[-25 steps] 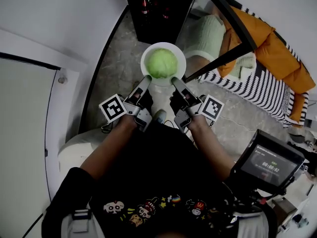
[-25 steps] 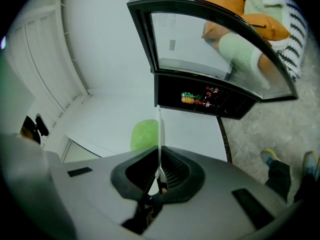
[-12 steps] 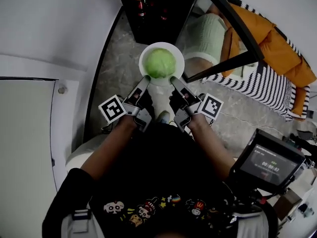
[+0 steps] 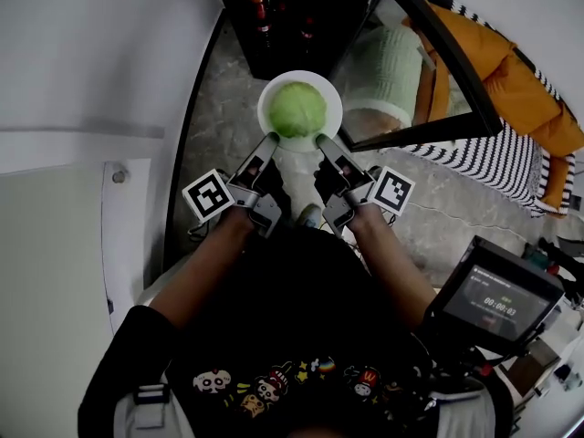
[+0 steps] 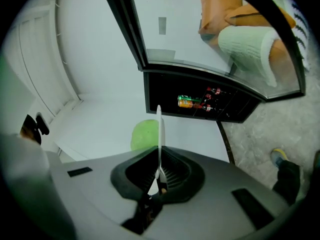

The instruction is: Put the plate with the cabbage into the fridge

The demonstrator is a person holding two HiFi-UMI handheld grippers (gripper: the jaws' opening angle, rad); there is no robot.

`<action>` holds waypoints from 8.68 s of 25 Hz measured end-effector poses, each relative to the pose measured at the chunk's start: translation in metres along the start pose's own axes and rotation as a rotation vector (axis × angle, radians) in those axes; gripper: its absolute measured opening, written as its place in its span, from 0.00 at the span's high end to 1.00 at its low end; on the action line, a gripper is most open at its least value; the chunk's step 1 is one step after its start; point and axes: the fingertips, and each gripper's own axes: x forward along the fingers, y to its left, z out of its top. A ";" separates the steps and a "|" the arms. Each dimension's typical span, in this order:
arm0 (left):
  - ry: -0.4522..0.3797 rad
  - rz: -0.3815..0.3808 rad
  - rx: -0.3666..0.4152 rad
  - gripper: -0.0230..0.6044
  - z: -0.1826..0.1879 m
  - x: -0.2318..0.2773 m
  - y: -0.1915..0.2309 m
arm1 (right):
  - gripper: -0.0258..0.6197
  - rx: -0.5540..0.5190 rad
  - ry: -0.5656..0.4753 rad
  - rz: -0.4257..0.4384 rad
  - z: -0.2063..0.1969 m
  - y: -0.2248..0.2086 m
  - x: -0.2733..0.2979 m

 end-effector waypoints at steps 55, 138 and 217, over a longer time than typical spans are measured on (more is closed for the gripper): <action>0.074 0.047 -0.015 0.95 -0.007 0.006 0.008 | 0.93 0.055 -0.061 -0.065 0.000 -0.010 -0.011; -0.029 0.203 0.060 0.95 0.000 -0.006 -0.019 | 0.93 0.130 -0.069 -0.081 -0.003 0.013 -0.009; 0.140 0.436 1.099 0.95 -0.011 -0.020 -0.056 | 0.95 -0.863 0.057 -0.409 -0.011 0.038 -0.030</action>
